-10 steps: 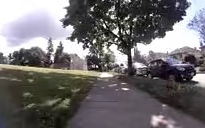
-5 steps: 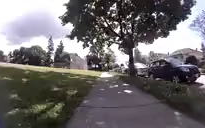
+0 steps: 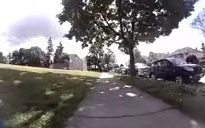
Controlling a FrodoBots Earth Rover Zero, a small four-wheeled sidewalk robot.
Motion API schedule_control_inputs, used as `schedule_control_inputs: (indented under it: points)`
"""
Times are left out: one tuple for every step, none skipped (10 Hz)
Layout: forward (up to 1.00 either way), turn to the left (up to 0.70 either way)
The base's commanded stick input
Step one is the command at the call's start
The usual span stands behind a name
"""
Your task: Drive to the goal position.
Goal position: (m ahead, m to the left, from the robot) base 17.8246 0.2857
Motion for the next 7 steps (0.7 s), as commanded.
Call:
schedule_control_inputs:
  points:
    - [0.7, 0.0]
    - [0.7, 0.0]
    - [0.7, 0.0]
    - [0.7, 0.0]
    - [0.7, 0.0]
    - [0.7, 0.0]
    - [0.7, 0.0]
